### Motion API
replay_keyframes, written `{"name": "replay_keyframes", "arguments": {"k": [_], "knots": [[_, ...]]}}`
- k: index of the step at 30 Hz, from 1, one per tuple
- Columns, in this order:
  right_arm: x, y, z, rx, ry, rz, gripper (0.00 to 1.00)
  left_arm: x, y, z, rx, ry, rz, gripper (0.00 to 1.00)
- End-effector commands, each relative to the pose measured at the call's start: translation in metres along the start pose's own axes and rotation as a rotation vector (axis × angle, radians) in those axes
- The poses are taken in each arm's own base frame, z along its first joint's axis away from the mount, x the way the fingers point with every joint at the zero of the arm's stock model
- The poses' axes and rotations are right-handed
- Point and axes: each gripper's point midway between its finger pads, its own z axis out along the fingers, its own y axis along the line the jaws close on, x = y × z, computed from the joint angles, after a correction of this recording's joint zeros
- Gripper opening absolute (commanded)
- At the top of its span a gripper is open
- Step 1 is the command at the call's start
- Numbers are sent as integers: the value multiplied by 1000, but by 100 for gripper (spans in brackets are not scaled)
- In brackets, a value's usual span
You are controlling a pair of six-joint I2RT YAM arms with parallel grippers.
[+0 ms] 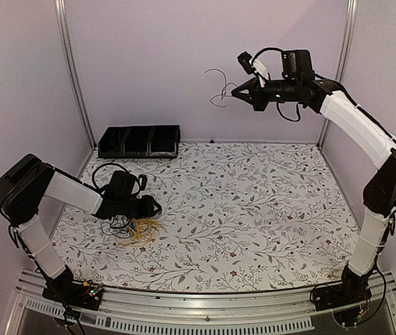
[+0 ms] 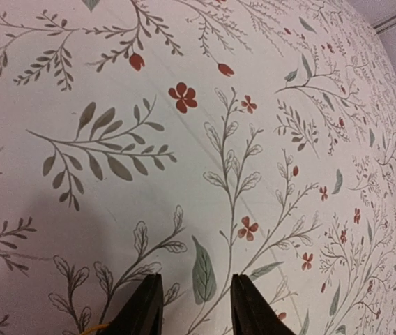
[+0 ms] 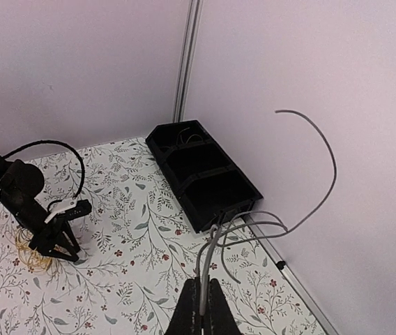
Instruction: Untangle the cables
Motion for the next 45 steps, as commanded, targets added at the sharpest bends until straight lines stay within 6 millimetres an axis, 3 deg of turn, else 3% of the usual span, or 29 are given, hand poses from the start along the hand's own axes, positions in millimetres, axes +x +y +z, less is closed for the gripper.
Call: {"name": "replay_keyframes", "arguments": {"k": [1, 10, 19, 23, 28, 35, 40, 45], "knots": [[3, 11, -14, -20, 49, -50, 0, 64, 38, 2, -149, 220, -44, 40], [49, 42, -15, -141, 123, -3, 0, -42, -63, -27, 61, -57, 173, 46], [94, 64, -1, -239, 198, 82, 0, -122, -153, -80, 249, -275, 314, 50], [101, 72, 8, -266, 211, 89, 0, -148, -197, -102, 368, -357, 391, 50], [102, 82, 21, -300, 217, 97, 0, -162, -241, -116, 492, -421, 492, 50], [100, 94, 32, -343, 214, 112, 0, -154, -284, -99, 579, -401, 605, 48], [102, 100, 33, -363, 220, 139, 0, -143, -298, -81, 591, -361, 643, 47], [103, 110, 30, -380, 225, 143, 0, -151, -293, -68, 515, -382, 627, 39]]}}
